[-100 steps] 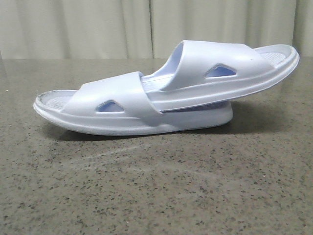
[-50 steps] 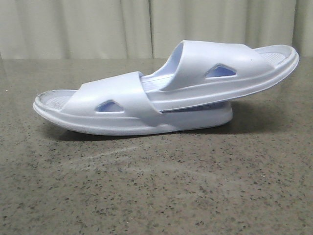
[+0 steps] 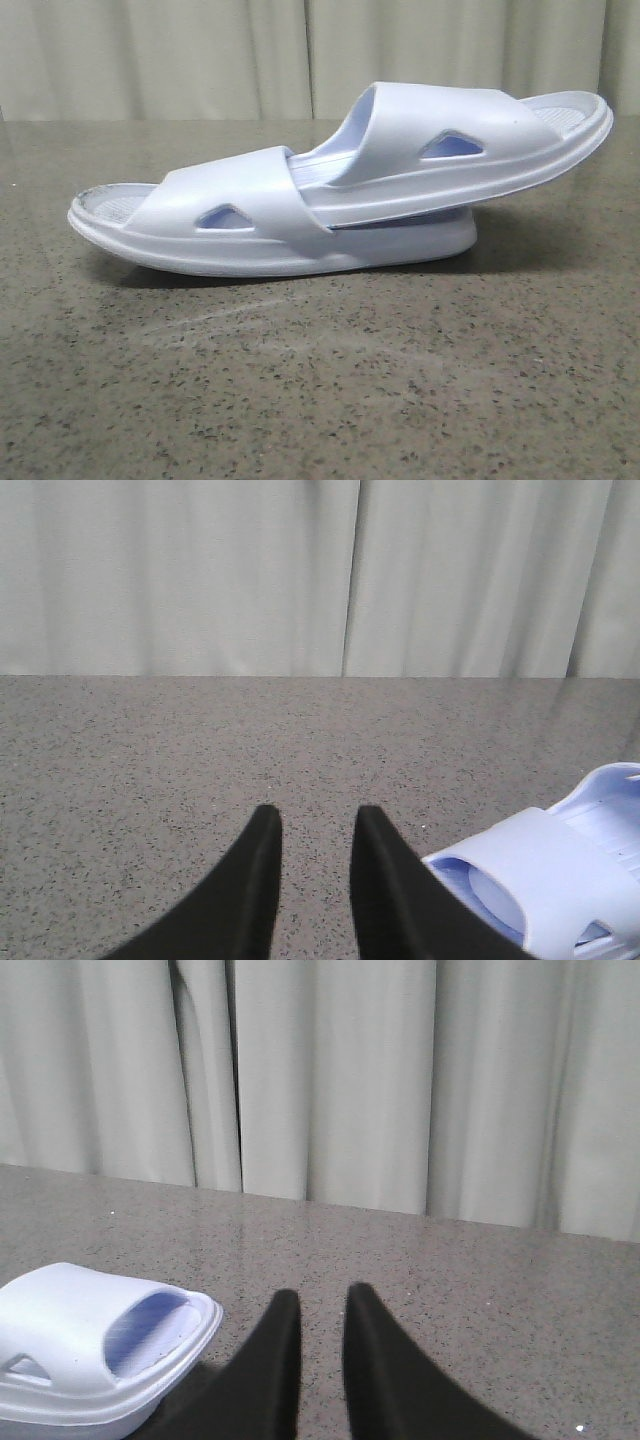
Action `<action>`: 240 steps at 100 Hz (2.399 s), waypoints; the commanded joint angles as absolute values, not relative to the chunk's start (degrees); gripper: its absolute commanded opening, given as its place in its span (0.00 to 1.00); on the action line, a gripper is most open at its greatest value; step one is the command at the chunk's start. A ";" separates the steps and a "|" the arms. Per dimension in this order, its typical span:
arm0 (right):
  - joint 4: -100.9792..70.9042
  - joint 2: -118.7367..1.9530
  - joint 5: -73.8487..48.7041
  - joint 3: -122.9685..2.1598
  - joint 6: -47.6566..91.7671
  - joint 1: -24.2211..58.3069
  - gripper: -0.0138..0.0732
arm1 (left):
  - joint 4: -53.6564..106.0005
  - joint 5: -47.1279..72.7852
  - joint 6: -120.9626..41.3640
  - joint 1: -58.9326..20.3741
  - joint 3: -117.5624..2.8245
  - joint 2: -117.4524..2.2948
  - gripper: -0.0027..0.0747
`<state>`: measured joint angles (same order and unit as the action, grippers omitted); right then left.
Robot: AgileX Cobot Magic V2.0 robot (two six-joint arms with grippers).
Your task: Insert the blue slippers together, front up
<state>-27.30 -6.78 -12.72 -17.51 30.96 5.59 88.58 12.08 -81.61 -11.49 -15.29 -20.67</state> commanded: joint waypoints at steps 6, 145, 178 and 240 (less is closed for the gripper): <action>-27.22 -7.27 -8.31 -18.88 31.56 5.34 0.04 | 89.56 11.71 -81.73 -11.75 -16.99 -20.83 0.06; -27.22 -7.27 -8.41 -18.88 31.56 5.34 0.04 | 54.71 9.69 -56.65 -11.88 -16.90 -17.21 0.06; -27.22 -7.27 -8.41 -18.88 31.56 5.34 0.04 | 8.61 10.43 -11.21 -11.77 -10.25 -6.94 0.06; -27.22 -7.27 -8.41 -18.88 31.56 5.34 0.04 | -1.90 3.71 -4.08 -6.15 0.67 1.95 0.06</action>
